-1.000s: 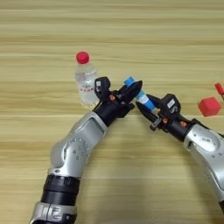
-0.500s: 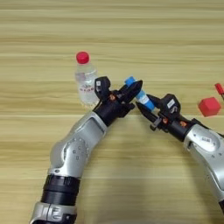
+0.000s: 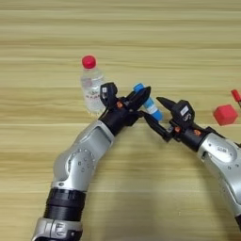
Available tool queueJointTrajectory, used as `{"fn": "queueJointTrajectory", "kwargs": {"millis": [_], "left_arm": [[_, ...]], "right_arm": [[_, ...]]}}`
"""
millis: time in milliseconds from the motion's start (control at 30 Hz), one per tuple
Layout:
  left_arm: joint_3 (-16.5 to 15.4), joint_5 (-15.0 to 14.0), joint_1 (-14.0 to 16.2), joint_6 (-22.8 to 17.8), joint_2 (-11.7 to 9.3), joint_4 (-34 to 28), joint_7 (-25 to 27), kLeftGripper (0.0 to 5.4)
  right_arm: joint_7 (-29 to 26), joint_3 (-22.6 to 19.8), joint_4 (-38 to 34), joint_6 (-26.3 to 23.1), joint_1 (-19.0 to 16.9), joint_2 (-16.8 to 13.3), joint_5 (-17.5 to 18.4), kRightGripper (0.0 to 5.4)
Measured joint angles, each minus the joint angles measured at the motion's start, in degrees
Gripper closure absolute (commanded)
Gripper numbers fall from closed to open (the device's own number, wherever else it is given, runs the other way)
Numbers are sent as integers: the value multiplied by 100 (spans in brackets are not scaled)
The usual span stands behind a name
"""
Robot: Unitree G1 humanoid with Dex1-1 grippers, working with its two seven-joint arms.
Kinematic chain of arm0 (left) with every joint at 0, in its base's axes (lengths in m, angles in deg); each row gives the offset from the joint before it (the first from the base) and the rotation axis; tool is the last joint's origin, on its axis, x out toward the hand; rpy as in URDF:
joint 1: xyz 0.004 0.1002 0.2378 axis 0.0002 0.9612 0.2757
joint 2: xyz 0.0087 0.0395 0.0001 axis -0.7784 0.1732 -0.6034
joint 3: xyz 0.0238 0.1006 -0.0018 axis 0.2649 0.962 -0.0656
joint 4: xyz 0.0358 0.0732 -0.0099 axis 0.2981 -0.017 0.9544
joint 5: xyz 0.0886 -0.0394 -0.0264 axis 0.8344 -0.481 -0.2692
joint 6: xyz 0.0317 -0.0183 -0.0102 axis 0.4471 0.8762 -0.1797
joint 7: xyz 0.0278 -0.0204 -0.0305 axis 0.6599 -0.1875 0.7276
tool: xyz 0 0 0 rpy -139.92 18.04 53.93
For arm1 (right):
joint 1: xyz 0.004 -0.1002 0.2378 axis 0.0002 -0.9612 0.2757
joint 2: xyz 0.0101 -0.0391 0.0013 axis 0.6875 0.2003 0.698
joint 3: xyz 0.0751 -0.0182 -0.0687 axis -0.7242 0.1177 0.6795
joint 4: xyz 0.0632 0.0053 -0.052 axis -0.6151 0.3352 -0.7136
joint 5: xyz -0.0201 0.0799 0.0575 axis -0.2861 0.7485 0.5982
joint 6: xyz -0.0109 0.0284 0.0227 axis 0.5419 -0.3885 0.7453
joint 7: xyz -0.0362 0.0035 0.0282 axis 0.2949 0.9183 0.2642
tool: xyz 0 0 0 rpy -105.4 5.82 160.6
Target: Move the objects on the table
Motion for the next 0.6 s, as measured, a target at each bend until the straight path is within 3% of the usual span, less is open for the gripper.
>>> {"fn": "queueJointTrajectory", "kwargs": {"millis": [267,433,600], "left_arm": [[-4,42,-1,79,0,-2,-2,408],[-64,180,-5,280,-2,-36,0,408],[-185,185,-16,316,-2,-129,1,408]], "right_arm": [[9,-39,-2,136,1,6,12,73],[298,-56,330,512,78,-54,-485,25],[411,-56,581,523,131,-68,-670,0]]}}
